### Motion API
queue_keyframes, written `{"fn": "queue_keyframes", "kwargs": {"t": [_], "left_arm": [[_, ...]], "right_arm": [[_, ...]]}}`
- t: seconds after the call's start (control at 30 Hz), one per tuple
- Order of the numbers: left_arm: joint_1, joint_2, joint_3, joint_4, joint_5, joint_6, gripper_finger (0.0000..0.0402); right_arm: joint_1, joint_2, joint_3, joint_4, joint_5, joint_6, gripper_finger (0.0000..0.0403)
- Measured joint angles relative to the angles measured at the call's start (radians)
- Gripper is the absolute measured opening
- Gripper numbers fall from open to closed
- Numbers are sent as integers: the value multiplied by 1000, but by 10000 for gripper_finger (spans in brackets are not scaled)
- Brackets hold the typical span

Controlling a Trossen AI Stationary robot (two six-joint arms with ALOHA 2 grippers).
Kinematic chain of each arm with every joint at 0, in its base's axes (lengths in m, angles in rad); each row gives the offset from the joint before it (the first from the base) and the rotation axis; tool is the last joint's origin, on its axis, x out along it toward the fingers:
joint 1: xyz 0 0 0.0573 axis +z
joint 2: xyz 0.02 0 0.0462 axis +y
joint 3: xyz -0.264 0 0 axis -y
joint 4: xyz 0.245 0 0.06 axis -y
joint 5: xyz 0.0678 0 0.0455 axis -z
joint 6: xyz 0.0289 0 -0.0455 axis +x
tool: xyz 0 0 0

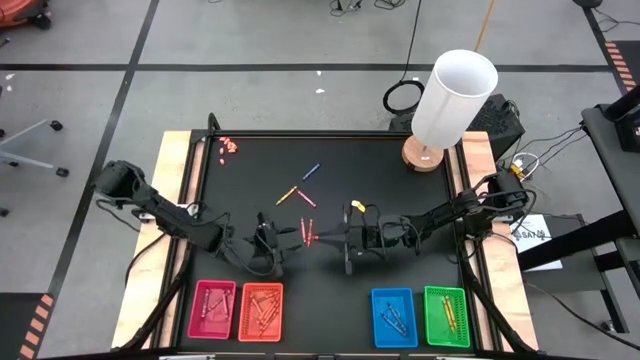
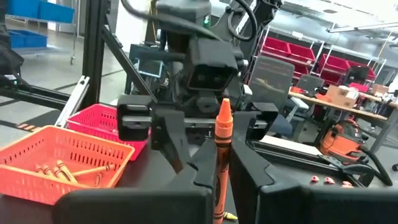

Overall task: Sort crayons
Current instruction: Put the orange crayon into the orange bin

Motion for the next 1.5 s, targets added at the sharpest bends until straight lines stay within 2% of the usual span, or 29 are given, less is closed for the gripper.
{"fn": "queue_keyframes", "kwargs": {"t": [0.2,0.27,0.43,0.63,0.83,1.2,1.37,1.5], "left_arm": [[28,69,1,252,-3,103,269],[50,84,8,261,20,105,277],[91,129,39,267,169,105,281],[108,177,86,282,183,121,274],[110,180,109,283,183,124,219],[104,180,111,277,183,71,69],[96,180,111,274,185,74,14],[90,177,111,247,188,71,19]], "right_arm": [[-1,0,0,0,0,-1,15],[-4,0,0,0,0,0,15],[-5,0,0,-12,0,6,15],[-5,0,0,-15,-1,26,15],[-5,0,0,-15,-1,26,15],[1,0,0,-30,0,68,22],[3,0,1,-73,3,96,77],[2,0,1,-85,5,101,142]]}}
